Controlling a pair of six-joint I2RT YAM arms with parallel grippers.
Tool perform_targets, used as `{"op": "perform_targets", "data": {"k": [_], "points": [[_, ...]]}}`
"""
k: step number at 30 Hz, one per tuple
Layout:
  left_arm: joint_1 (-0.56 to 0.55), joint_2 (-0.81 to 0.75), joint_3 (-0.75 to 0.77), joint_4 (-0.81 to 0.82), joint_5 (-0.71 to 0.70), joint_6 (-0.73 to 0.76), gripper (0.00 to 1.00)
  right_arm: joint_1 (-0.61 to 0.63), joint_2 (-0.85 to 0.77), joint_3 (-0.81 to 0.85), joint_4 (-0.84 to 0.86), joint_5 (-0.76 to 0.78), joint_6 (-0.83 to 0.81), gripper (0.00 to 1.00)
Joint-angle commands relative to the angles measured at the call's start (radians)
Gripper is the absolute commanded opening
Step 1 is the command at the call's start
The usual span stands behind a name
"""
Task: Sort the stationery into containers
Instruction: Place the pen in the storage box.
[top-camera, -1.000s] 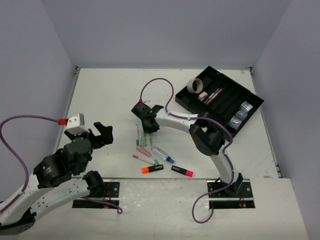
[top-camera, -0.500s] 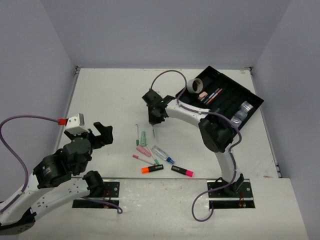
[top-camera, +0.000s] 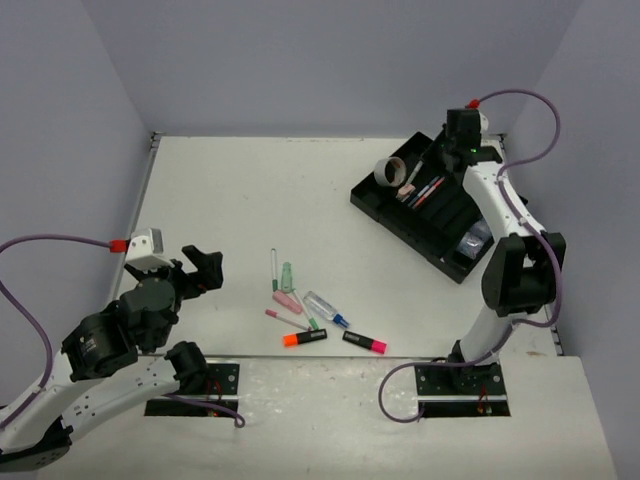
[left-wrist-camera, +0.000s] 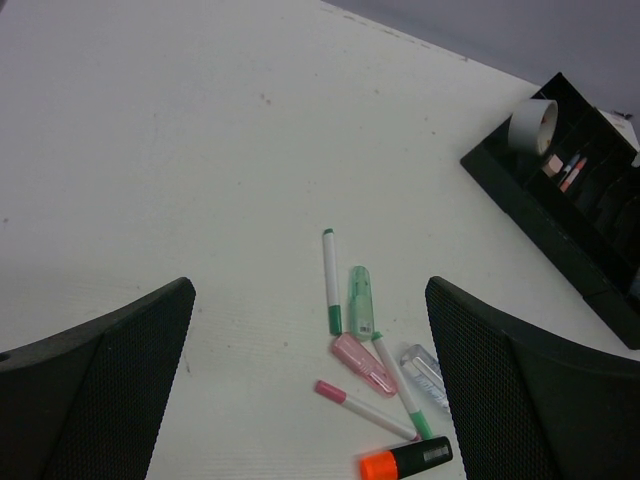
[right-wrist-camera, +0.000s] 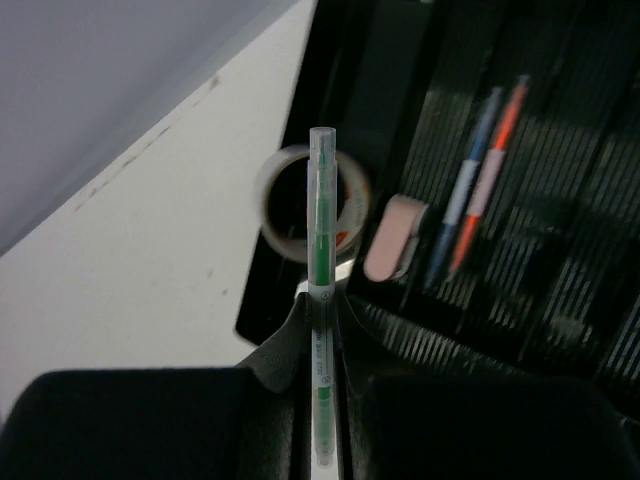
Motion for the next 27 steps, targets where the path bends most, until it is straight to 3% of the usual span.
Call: {"op": "perform_targets", "data": {"k": [1,6,20,27], "points": [[0.002,-0.006,0.001,0.028,-0.020,0.001,1.00,-0.086,0.183,0.114,-0.049,-0.004,-0.004,0.01],[0.001,0.014,0.004,0.027,-0.019,0.003,1.00,-0.132,0.302,0.253,-0.120,-0.029,-0.028,0.03],[0.001,-0.001,0.007,0.017,-0.028,-0.005,1.00,-0.162,0.411,0.292,-0.139,-0.047,-0.014,0.07],[0.001,-0.031,0.005,0.017,-0.035,-0.008,1.00,-0.163,0.427,0.313,-0.142,-0.070,-0.027,0.23]]}}
